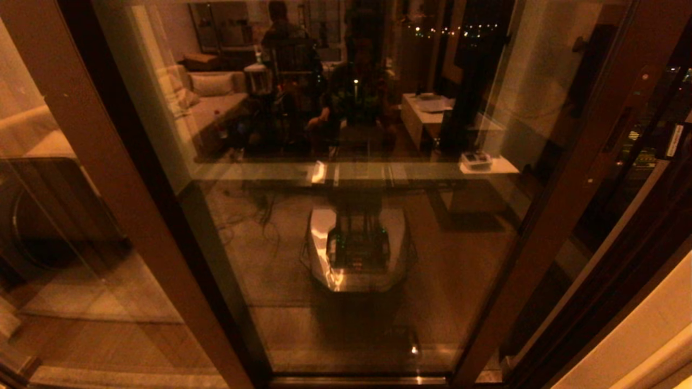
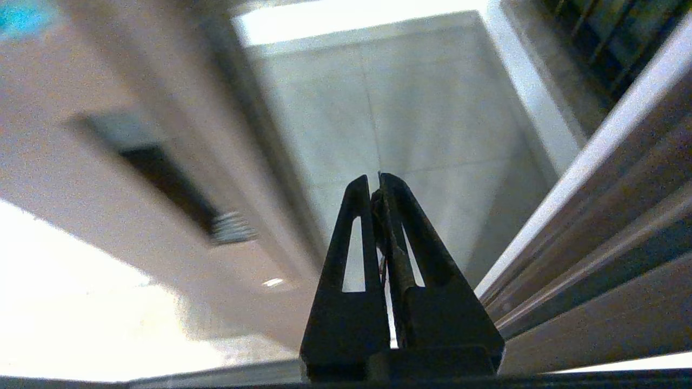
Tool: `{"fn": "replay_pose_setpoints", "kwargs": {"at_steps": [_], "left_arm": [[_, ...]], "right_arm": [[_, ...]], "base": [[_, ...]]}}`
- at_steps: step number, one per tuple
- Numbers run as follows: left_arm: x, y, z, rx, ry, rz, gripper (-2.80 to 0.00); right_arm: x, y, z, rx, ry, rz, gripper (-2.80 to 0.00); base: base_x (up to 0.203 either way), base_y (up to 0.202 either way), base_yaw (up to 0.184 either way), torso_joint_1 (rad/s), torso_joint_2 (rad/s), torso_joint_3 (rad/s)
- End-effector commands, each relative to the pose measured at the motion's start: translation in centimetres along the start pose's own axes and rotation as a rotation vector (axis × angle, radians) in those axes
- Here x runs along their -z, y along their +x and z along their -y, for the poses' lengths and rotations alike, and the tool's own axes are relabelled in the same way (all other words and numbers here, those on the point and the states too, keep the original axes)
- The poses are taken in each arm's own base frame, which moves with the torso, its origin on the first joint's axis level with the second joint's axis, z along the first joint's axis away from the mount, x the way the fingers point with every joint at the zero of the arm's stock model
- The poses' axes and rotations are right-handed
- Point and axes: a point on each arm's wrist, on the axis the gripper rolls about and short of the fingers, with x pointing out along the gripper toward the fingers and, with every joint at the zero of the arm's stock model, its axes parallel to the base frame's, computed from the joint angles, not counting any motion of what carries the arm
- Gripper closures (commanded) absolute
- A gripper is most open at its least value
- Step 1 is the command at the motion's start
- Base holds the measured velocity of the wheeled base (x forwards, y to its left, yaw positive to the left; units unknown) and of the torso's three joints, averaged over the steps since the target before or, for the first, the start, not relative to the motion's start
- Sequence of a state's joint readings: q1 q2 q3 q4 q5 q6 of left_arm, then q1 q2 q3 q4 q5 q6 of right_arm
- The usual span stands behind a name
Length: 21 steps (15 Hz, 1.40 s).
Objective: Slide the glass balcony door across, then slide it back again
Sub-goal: Open the slid door
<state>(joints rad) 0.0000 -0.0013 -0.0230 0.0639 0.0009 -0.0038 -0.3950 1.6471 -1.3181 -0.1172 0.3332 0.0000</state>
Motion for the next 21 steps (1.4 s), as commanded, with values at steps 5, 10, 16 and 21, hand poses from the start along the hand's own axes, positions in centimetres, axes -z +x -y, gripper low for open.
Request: {"fn": "replay_pose_setpoints", "kwargs": {"at_steps": [5,10,16,21], "left_arm": [[0.0,0.0,0.0,-0.001,-0.001,0.000,0.00],[0.0,0.0,0.0,-0.001,-0.001,0.000,0.00],[0.0,0.0,0.0,-0.001,-0.001,0.000,0.00],[0.0,0.0,0.0,-0.001,-0.001,-0.001,0.00]], "right_arm": [[-0.2,0.8,2.6,-0.085,0.053,0.005,0.00],[0.1,1.2,2.3,-0.261,0.109,-0.013,0.00],[-0.2,2.3,1.6,-0.315,0.159,-0.020,0.00],[-0.6,2.4,-0.4,-0.371,0.169,-0.025,0.00]], "base": [[0.000,0.000,0.000,0.000,0.00,0.000],[0.000,0.000,0.000,0.000,0.00,0.000],[0.000,0.000,0.000,0.000,0.00,0.000],[0.000,0.000,0.000,0.000,0.00,0.000]]}}
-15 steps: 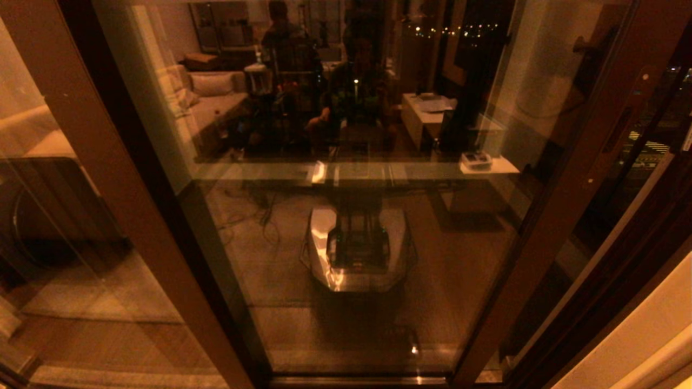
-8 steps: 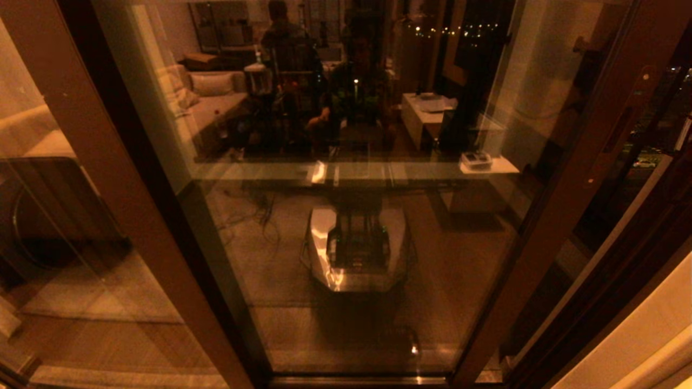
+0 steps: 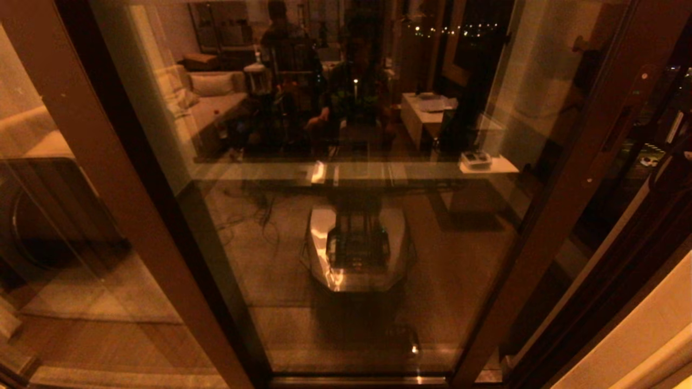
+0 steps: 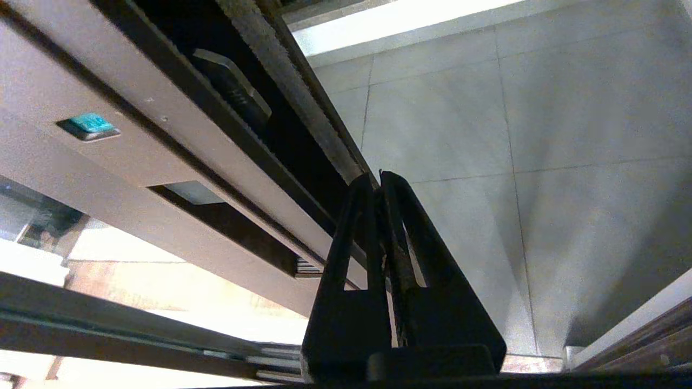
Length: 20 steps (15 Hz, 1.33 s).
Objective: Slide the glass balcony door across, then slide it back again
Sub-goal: Open the slid door
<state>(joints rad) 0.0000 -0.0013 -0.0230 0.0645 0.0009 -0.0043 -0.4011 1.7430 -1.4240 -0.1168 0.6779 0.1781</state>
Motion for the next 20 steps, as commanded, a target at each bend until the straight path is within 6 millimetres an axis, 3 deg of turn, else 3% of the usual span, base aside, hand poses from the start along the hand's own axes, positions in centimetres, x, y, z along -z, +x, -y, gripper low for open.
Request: {"fn": "replay_pose_setpoints", "kwargs": {"at_steps": [1,11,20], "left_arm": [[0.0,0.0,0.0,-0.001,0.000,0.000,0.00],[0.0,0.0,0.0,-0.001,0.000,0.000,0.00],[0.0,0.0,0.0,-0.001,0.000,0.000,0.00]], "right_arm": [[0.2,0.2,-1.0,-0.037,-0.004,-0.009,0.00],[0.2,0.3,-3.0,-0.081,-0.005,-0.013,0.00],[1.1,2.2,-5.3,-0.061,-0.016,-0.032,0.00]], "base": [[0.000,0.000,0.000,0.000,0.00,0.000],[0.000,0.000,0.000,0.000,0.00,0.000],[0.000,0.000,0.000,0.000,0.00,0.000]]}}
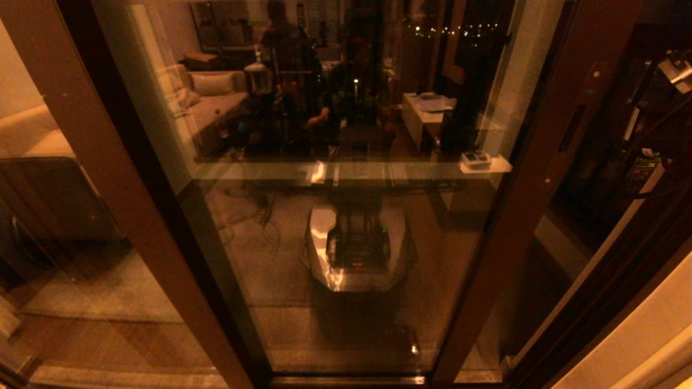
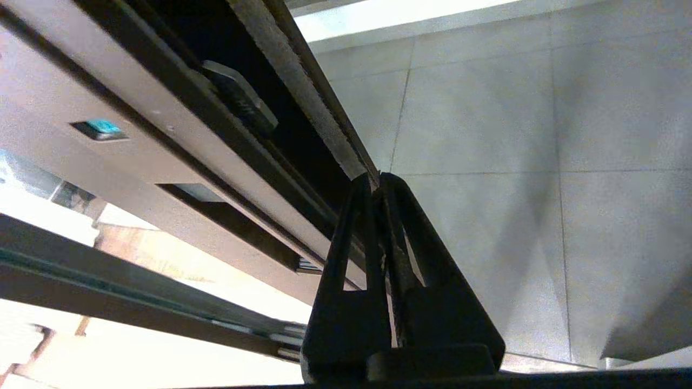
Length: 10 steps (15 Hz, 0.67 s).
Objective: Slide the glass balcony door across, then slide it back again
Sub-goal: Open the slid door
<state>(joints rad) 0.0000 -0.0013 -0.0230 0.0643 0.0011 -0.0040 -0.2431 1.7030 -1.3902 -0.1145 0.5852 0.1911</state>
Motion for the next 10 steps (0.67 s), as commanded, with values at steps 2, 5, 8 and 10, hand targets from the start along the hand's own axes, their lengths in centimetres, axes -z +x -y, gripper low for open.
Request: {"fn": "replay_pose_setpoints", "kwargs": {"at_steps": [2,5,8,10], "left_arm": [[0.0,0.0,0.0,0.000,-0.001,0.000,0.00],[0.0,0.0,0.0,0.000,-0.001,0.000,0.00],[0.0,0.0,0.0,0.000,-0.001,0.000,0.00],[0.0,0.0,0.0,0.000,-0.001,0.000,0.00]], "right_arm": [[0.5,0.9,-1.0,0.009,-0.002,-0.011,0.00],[0.8,1.3,-1.6,0.004,-0.006,-0.019,0.00],[1.1,2.0,-2.7,0.019,-0.013,-0.023,0.00],[1.2,2.3,-3.4,0.019,-0.018,-0.025,0.00]], "base": [[0.000,0.000,0.000,0.000,0.00,0.000],[0.000,0.000,0.000,0.000,0.00,0.000],[0.000,0.000,0.000,0.000,0.00,0.000],[0.000,0.000,0.000,0.000,0.00,0.000]]}}
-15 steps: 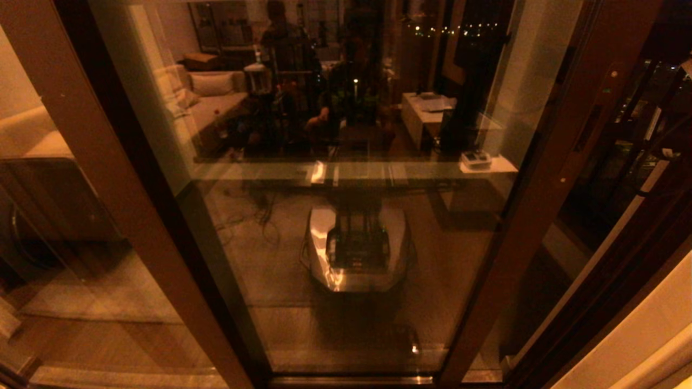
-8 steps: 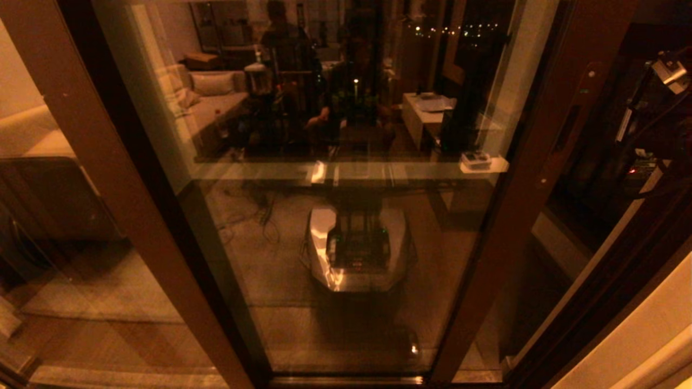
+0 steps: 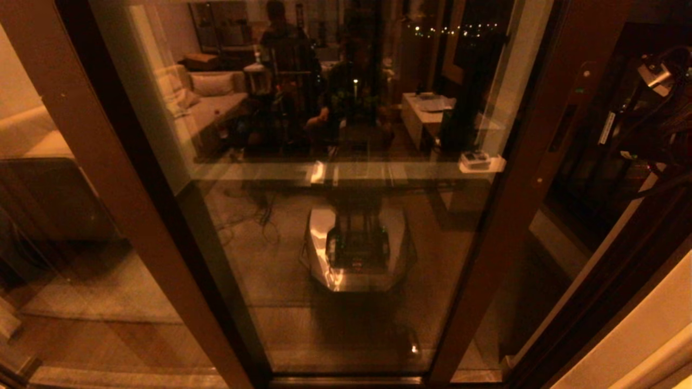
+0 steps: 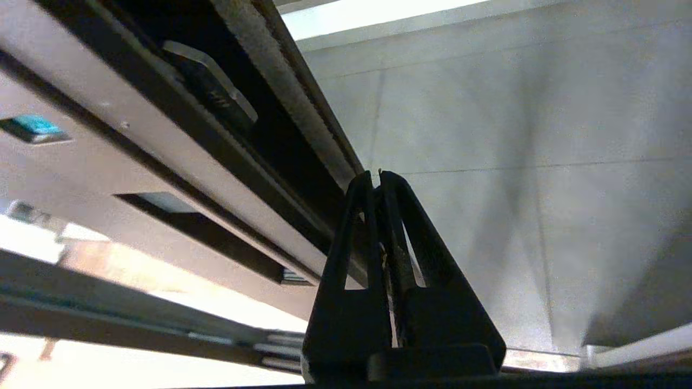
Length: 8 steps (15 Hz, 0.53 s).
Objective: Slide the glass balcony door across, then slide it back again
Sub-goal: Open the slid door
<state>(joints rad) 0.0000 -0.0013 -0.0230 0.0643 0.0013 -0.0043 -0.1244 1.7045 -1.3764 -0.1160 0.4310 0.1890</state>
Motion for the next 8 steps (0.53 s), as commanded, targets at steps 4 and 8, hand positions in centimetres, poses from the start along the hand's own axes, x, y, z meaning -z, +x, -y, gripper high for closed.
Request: {"fn": "replay_pose_setpoints", "kwargs": {"at_steps": [4,8], "left_arm": [[0.0,0.0,0.0,0.000,0.000,0.000,0.00],[0.0,0.0,0.0,0.000,0.000,0.000,0.00]], "right_arm": [[0.4,0.4,-1.2,-0.041,-0.005,-0.016,0.00],[0.6,0.7,-1.8,-0.035,-0.007,-0.018,0.00]], "base": [[0.000,0.000,0.000,0.000,0.00,0.000],[0.000,0.000,0.000,0.000,0.00,0.000]]}}
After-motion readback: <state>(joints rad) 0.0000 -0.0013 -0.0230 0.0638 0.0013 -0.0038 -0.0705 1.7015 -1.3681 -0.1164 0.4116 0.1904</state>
